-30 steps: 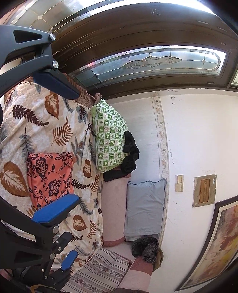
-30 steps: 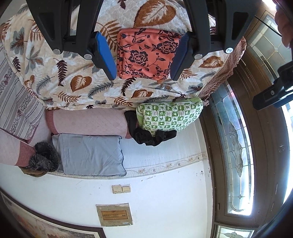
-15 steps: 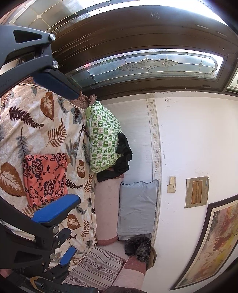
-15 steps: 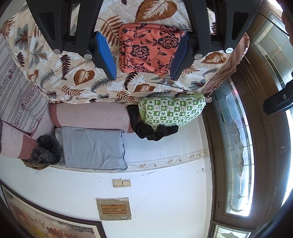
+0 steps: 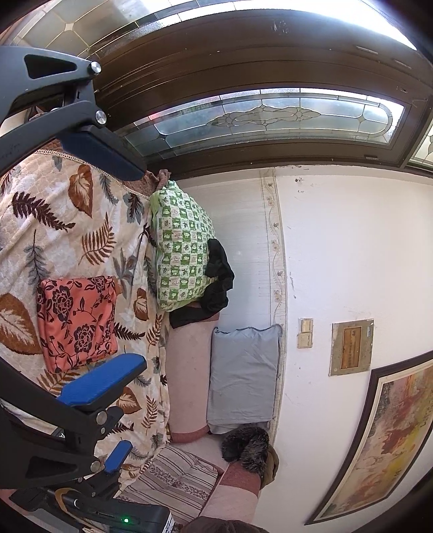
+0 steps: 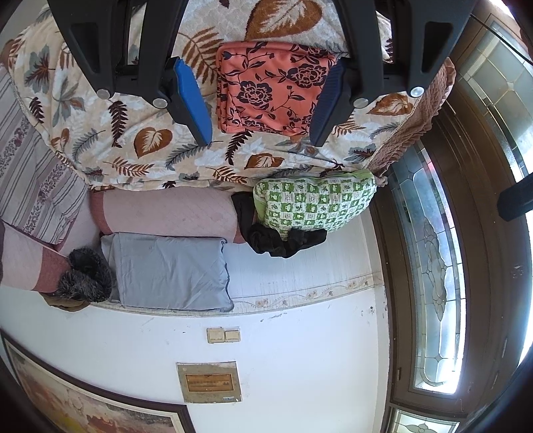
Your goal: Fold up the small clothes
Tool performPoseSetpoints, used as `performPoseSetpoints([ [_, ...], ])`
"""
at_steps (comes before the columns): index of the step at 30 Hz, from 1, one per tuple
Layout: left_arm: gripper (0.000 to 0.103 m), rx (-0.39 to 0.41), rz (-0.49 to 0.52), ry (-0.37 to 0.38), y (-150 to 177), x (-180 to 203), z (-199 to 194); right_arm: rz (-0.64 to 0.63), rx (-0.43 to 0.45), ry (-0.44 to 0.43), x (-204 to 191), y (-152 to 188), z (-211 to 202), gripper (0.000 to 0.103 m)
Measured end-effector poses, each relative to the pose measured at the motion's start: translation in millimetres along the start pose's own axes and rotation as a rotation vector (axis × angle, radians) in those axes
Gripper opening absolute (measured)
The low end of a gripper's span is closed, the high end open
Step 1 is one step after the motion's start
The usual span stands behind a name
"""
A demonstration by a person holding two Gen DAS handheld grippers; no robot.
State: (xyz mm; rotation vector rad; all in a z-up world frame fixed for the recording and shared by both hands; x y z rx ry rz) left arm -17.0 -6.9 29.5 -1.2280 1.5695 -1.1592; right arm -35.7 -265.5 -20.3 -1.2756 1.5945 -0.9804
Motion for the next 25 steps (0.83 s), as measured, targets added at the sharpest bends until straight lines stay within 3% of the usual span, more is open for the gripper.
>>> performPoseSetpoints([
  [15, 0.103, -0.026, 0.02, 0.018, 5, 6, 24, 0.007, -0.041, 0.0, 2, 5, 29, 0.065],
  [21, 0.103, -0.027, 0.011, 0.062, 7, 7, 39, 0.006, -0.06, 0.001, 1, 8, 44, 0.065],
  [25, 0.103, -0.056, 0.005, 0.068, 16, 7, 64, 0.008, -0.073, 0.007, 8, 11, 60, 0.065],
])
Point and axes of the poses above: each gripper's, at about its wrist camera, not at the fingertips, and z roughly the way its jaws point, x to its right, y to its underside, the point moved 7 cm from there along z, roughly the way its jaws point, and after that the axes turned 4 degrees about x, right-handed, at the moved point
